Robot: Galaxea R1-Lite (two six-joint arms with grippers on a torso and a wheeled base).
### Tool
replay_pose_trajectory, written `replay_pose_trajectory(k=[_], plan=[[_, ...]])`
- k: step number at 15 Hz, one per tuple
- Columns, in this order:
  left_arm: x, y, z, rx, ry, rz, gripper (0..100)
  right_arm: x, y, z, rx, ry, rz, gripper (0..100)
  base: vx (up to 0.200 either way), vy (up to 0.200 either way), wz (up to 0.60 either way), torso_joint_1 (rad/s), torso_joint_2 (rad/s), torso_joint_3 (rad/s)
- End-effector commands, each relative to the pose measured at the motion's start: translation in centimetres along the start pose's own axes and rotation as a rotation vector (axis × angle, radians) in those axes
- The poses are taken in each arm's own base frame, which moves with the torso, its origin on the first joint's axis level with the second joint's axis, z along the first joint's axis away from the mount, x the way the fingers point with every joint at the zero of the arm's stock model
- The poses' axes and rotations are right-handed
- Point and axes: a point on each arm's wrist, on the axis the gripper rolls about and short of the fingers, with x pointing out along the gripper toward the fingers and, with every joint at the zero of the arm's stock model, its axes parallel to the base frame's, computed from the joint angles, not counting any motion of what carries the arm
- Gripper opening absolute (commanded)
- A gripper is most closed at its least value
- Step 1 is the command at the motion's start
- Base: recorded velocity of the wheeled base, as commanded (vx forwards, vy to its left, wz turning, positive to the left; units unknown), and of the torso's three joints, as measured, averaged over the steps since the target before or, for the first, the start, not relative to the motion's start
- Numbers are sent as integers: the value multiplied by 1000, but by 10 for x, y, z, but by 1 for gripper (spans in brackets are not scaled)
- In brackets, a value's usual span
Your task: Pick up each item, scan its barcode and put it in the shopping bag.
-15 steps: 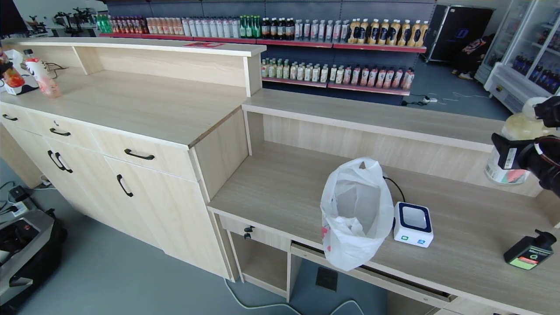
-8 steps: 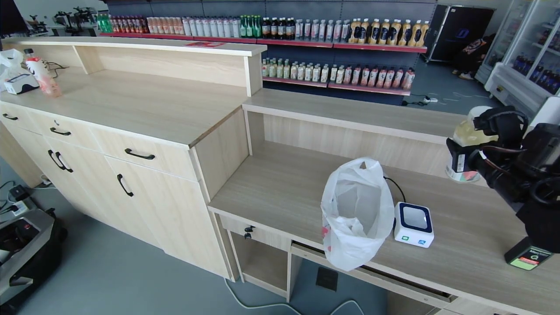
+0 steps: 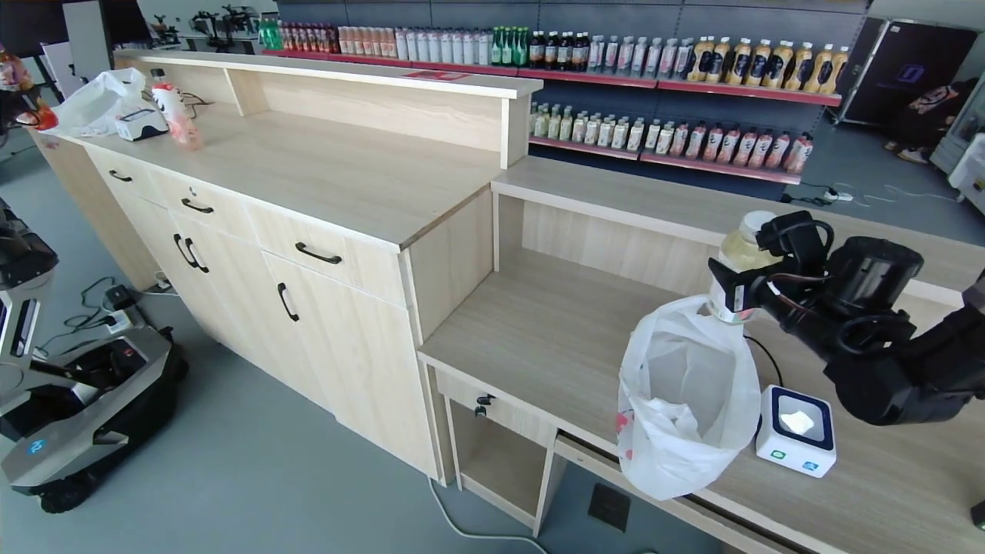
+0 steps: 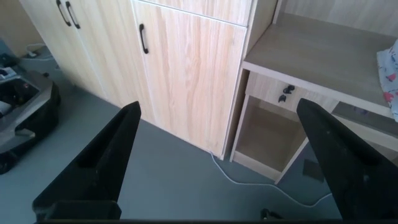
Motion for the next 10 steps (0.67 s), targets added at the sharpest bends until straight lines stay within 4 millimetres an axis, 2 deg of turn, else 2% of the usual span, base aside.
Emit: replay_pose_trajectory(k=[1,2,4,10], plan=[[0,0,0,0,0,1,100,33,18,-58,82,70,55,0,0,0,0,0,0,0],[0,0,0,0,0,1,100,34,18,-60,82,75,54,0,0,0,0,0,0,0],[0,0,0,0,0,1,100,42,26,-93,90,133,68,0,0,0,0,0,0,0],[0,0,0,0,0,1,100,64,33,-143,115,112,136,0,0,0,0,0,0,0]])
